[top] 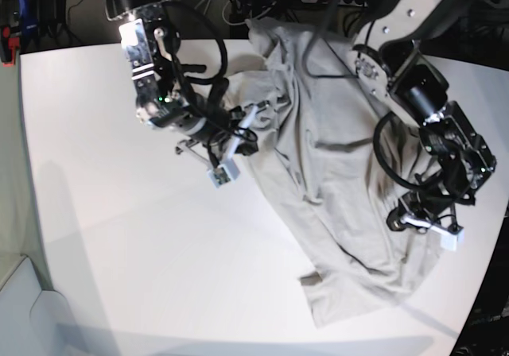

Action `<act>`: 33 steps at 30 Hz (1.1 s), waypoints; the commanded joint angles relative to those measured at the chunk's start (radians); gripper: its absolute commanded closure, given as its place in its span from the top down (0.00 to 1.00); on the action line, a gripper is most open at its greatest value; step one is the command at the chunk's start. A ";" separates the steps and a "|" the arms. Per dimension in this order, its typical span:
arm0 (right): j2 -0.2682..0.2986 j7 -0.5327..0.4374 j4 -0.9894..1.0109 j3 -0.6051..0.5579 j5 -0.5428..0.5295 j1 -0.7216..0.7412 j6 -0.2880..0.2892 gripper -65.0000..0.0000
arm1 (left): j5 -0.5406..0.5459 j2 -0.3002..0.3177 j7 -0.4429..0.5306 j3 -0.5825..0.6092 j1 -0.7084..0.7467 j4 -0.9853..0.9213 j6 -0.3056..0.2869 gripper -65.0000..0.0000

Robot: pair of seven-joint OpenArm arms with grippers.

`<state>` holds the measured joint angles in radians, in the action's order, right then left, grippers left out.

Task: Layout the t-shirt on the table in an organized manner, then fold the t-shirt properly
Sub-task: 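Release the shirt with the right gripper and pull the left gripper back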

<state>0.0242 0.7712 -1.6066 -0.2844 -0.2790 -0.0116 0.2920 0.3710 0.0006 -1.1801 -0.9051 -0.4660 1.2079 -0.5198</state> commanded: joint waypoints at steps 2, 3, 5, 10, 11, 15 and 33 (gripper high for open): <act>0.007 -0.017 -0.016 0.023 -0.012 0.035 0.006 0.00 | 0.098 0.023 -0.028 0.044 0.017 0.079 0.003 0.00; 0.016 -0.017 -0.016 0.037 -0.012 0.038 0.006 0.00 | 0.128 0.026 -0.042 0.060 0.040 0.100 0.005 0.00; 0.023 -0.015 -0.016 0.066 -0.013 0.042 0.006 0.00 | 0.187 0.028 -0.076 0.099 0.094 0.148 0.007 0.00; 0.027 -0.015 -0.018 0.146 -0.013 0.043 0.006 0.00 | 0.282 0.029 -0.099 0.197 0.255 0.267 0.002 0.00; 0.027 -0.015 -0.018 0.164 -0.013 0.043 0.006 0.00 | 0.303 0.029 -0.099 0.225 0.290 0.289 -0.001 0.00; 0.046 -0.014 -0.019 0.224 -0.013 0.037 0.006 0.00 | 0.391 0.031 -0.099 0.340 0.441 0.415 0.005 0.00; 0.101 -0.012 -0.021 0.231 -0.013 0.023 0.006 0.00 | 0.142 -0.017 -0.085 0.452 0.777 0.631 0.023 0.00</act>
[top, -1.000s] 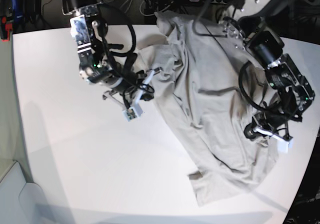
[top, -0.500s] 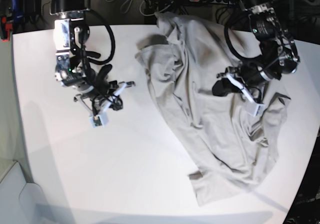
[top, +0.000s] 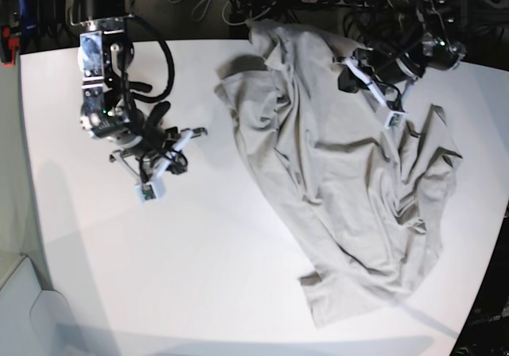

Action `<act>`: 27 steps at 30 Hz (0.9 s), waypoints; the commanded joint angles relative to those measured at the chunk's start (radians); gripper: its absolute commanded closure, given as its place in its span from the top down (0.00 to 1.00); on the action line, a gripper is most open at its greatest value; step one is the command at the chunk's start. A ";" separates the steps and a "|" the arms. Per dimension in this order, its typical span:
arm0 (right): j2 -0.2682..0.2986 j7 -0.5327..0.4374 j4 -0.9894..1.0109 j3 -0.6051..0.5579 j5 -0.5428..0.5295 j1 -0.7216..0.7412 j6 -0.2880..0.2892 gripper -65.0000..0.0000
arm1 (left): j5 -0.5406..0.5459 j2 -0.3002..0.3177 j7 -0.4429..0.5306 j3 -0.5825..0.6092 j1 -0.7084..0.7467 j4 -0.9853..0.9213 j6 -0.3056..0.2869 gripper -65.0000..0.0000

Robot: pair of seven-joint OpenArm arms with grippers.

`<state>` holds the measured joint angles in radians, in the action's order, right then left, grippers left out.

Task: Layout the t-shirt on the table in an organized manner, then fold the t-shirt properly
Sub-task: 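Release the shirt with the right gripper and pull the left gripper back, then reach the right gripper across and grasp the bunched shirt edge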

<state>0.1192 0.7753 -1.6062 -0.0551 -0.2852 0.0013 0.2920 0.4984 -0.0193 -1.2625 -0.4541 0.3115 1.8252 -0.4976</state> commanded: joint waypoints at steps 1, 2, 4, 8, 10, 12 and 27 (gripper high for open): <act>0.006 -0.017 -0.021 0.002 -0.007 0.004 0.006 0.00 | -0.016 -0.003 0.008 -0.001 -0.002 0.001 0.004 0.00; 0.006 -0.017 -0.021 0.001 -0.007 0.001 0.006 0.00 | -0.043 -0.005 0.030 -0.001 -0.002 -0.009 0.006 0.00; 0.007 -0.017 -0.021 0.001 -0.007 0.001 0.006 0.00 | -0.111 -0.003 0.088 -0.005 -0.002 -0.031 0.006 0.00; 0.026 -0.017 -0.021 0.001 -0.007 0.001 0.006 0.00 | -0.198 0.032 0.188 -0.054 -0.004 -0.146 -0.005 0.00; 0.033 -0.017 -0.021 0.004 -0.007 -0.001 0.006 0.00 | -0.200 0.057 0.212 -0.093 -0.031 -0.224 -0.006 0.00; 0.035 -0.017 -0.021 0.004 -0.007 -0.002 0.006 0.00 | -0.200 0.098 0.225 -0.122 -0.061 -0.293 -0.006 0.00; 0.029 -0.017 -0.021 0.001 -0.007 -0.008 0.006 0.00 | -0.205 0.488 0.228 -0.314 -0.355 -0.638 -0.109 0.00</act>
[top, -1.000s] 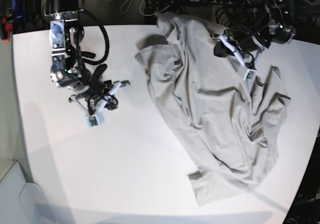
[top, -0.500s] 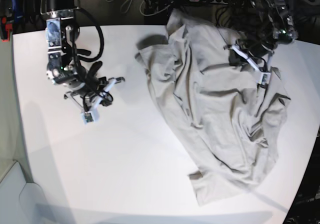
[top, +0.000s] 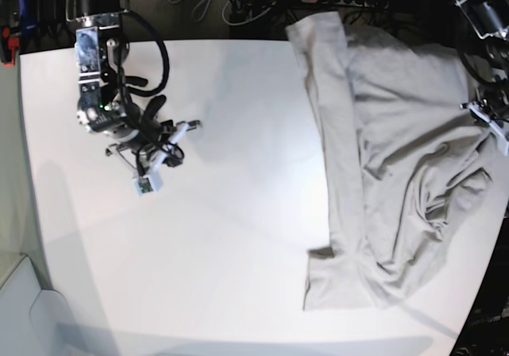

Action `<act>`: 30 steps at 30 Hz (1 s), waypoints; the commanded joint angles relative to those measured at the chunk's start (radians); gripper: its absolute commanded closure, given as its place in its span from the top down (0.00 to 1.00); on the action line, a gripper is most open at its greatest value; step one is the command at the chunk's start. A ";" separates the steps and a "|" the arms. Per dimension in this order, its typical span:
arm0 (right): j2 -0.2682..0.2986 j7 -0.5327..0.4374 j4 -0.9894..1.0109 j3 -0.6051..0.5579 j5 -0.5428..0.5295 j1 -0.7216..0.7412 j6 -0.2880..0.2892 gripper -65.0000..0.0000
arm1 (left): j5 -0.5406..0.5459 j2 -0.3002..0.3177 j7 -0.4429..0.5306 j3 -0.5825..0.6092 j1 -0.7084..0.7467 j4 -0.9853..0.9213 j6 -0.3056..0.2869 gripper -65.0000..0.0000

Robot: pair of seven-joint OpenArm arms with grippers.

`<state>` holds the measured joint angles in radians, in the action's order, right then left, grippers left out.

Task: Layout the t-shirt on the table in an organized manner, then fold the t-shirt properly
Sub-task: 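Reach the right gripper across and grasp the bunched shirt edge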

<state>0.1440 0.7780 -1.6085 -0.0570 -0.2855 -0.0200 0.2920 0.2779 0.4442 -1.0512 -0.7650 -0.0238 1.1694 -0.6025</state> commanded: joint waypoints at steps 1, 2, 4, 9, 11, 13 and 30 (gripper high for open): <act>0.004 -0.019 -0.019 0.003 -0.007 0.012 0.006 0.00 | 0.017 0.040 0.016 -0.003 -0.038 0.007 -0.004 0.00; 0.004 -0.019 -0.019 0.003 -0.007 0.012 0.006 0.00 | 0.017 0.055 0.016 -0.009 -0.060 0.001 -0.004 0.00; 0.003 -0.019 -0.019 0.003 -0.007 0.015 0.006 0.00 | 0.019 0.066 0.012 -0.024 -0.087 0.001 -0.004 0.00; -0.016 -0.019 -0.019 0.001 -0.007 0.038 0.006 0.00 | 0.021 0.064 -0.028 -0.044 -0.136 0.037 -0.006 0.00; -0.017 -0.019 -0.019 -0.004 -0.007 0.051 0.006 0.00 | 0.022 0.043 -0.067 -0.087 -0.138 0.071 -0.009 0.00; -0.017 -0.019 -0.019 -0.036 -0.007 0.070 0.006 0.00 | 0.022 0.008 -0.113 -0.156 -0.130 0.131 -0.027 0.00; -0.175 -0.024 0.271 -0.292 -0.007 0.417 0.006 0.00 | 0.014 -0.394 -0.228 -0.327 0.178 0.533 -0.096 0.00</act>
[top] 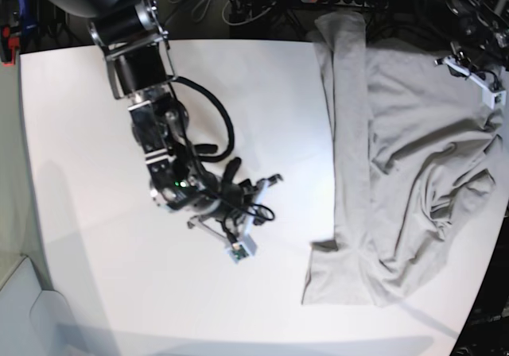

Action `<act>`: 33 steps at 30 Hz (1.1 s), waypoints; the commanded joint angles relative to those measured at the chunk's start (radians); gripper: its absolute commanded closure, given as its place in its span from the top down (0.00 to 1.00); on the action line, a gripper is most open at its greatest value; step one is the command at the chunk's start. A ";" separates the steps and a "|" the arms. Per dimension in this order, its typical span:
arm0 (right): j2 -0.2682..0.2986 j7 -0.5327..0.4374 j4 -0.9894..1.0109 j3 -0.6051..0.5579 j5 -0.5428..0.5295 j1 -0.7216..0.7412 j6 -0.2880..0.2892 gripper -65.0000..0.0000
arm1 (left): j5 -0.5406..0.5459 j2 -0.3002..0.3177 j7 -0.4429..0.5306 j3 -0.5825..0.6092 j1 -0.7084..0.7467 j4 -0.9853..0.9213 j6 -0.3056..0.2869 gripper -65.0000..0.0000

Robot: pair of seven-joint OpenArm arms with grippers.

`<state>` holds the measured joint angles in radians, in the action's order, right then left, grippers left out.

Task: Layout the t-shirt on the table in an organized manner, then fold the t-shirt properly
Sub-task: 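Reach the right gripper across and grasp the bunched shirt edge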

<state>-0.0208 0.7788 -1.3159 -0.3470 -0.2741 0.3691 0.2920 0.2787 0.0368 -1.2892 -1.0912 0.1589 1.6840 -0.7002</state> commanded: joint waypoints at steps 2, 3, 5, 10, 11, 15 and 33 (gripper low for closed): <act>-0.049 -0.026 0.011 -0.028 -0.018 0.041 0.006 0.00 | 0.014 -0.011 0.021 0.000 0.017 0.038 0.002 0.00; -0.071 -0.026 0.023 -0.045 -0.018 0.041 0.006 0.00 | 0.014 -0.016 0.021 0.000 0.021 0.046 0.002 0.00; -0.115 -0.028 0.040 -0.087 -0.018 0.040 0.006 0.00 | 0.014 -0.018 0.018 -0.007 0.032 0.064 0.002 0.00; -0.136 -0.069 0.074 -0.223 -0.021 0.006 0.006 0.00 | 0.018 -0.031 0.018 -0.008 0.063 0.104 0.002 0.00; -0.136 -0.104 0.082 -0.258 -0.021 -0.002 0.006 0.00 | 0.015 -0.031 0.018 -0.008 0.067 0.106 0.002 0.00; -0.136 -0.241 0.169 -0.349 -0.021 -0.037 0.006 0.00 | 0.017 -0.028 0.018 -0.008 0.084 0.110 0.002 0.00; -0.100 -0.312 0.361 -0.324 -0.075 -0.046 -0.084 0.00 | 0.020 -0.022 0.029 -0.010 0.107 0.110 0.002 0.00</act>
<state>-0.1360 0.4538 -0.9524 -0.6823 -0.3763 0.3027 0.2481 0.2890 0.0021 -1.2678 -1.0981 0.2668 1.7767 -0.6998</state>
